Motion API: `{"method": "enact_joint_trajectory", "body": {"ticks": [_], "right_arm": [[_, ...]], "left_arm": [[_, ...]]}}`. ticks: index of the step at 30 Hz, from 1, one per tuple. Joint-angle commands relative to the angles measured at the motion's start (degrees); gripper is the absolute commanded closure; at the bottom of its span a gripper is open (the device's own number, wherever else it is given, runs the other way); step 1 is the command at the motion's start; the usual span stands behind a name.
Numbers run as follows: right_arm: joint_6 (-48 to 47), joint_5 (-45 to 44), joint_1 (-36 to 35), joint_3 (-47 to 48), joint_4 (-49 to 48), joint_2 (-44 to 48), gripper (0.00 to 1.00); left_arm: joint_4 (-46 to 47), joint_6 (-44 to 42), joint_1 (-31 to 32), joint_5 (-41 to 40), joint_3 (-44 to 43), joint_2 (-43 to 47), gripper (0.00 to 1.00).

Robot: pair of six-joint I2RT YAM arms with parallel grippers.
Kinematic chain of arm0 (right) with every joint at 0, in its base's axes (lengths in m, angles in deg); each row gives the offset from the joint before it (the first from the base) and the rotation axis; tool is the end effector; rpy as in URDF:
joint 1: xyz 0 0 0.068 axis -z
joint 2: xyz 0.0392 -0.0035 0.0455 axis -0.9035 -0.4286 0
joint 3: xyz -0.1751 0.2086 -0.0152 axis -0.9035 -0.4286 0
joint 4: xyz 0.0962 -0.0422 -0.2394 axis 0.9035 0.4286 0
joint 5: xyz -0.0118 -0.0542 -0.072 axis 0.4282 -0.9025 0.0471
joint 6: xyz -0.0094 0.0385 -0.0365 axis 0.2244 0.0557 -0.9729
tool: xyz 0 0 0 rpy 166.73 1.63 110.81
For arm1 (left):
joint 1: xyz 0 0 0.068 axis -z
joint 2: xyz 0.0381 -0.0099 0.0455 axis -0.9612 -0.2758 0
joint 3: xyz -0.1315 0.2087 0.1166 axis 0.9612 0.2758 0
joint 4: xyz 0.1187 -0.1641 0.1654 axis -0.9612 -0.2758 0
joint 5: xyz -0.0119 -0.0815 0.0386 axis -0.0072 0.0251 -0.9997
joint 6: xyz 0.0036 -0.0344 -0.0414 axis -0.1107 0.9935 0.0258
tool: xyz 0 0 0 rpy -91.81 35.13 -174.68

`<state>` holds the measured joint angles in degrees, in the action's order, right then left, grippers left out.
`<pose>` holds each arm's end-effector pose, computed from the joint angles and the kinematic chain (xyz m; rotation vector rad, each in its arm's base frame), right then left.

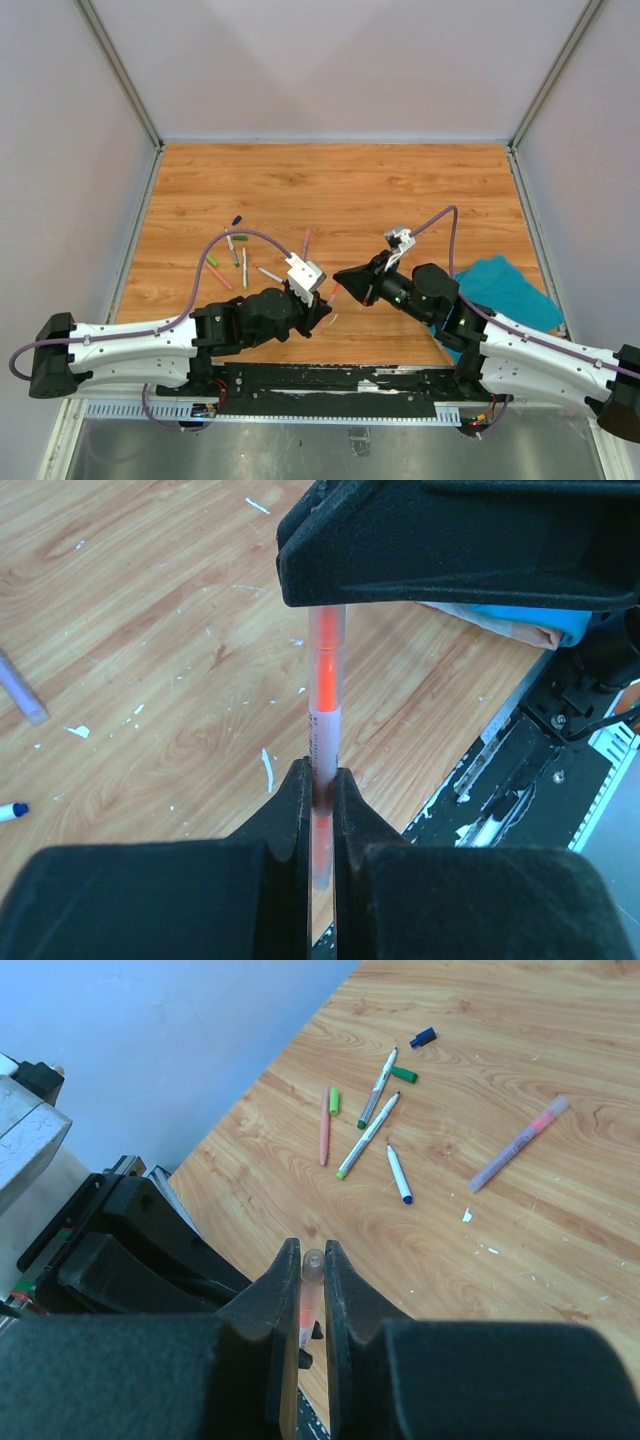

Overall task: Insert the pens into the pen caps
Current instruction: Press the pen cap onto the pen.

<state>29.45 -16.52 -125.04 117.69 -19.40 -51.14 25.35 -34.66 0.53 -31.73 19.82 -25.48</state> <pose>0.1023 0.1759 0.2841 -0.3456 1.7033 1.2114 0.0682 -0.1965 0.2625 0.6698 1.8697 -0.7241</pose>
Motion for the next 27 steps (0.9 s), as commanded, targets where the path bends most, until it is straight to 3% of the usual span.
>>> {"method": "enact_joint_trajectory", "body": {"ticks": [1,10,14,18,22,27], "right_arm": [[0.65,6.35,-3.65,-3.93,15.61,-2.28,0.99],[-5.3,-2.02,-3.56,6.1,14.58,-1.92,0.97],[-10.24,-7.32,-3.56,11.66,15.99,-1.31,0.84],[-16.11,-8.35,-3.56,16.76,17.51,-0.57,0.54],[-22.05,-8.31,-3.56,19.39,20.24,1.96,0.46],[-25.59,-15.3,-3.56,18.81,27.84,5.88,0.43]], "left_arm": [[24.11,-1.04,-0.43,-4.72,-7.51,4.15,1.0],[22.78,-0.35,-0.41,-3.09,-2.26,4.09,0.99],[22.59,1.11,-0.43,-4.81,2.89,4.06,1.0],[22.07,3.32,-0.43,-3.75,5.67,2.41,0.99],[20.84,6.71,-0.42,-4.33,7.91,0.01,0.99],[17.28,10.45,-0.49,-5.74,9.11,-1.54,0.99]]}}
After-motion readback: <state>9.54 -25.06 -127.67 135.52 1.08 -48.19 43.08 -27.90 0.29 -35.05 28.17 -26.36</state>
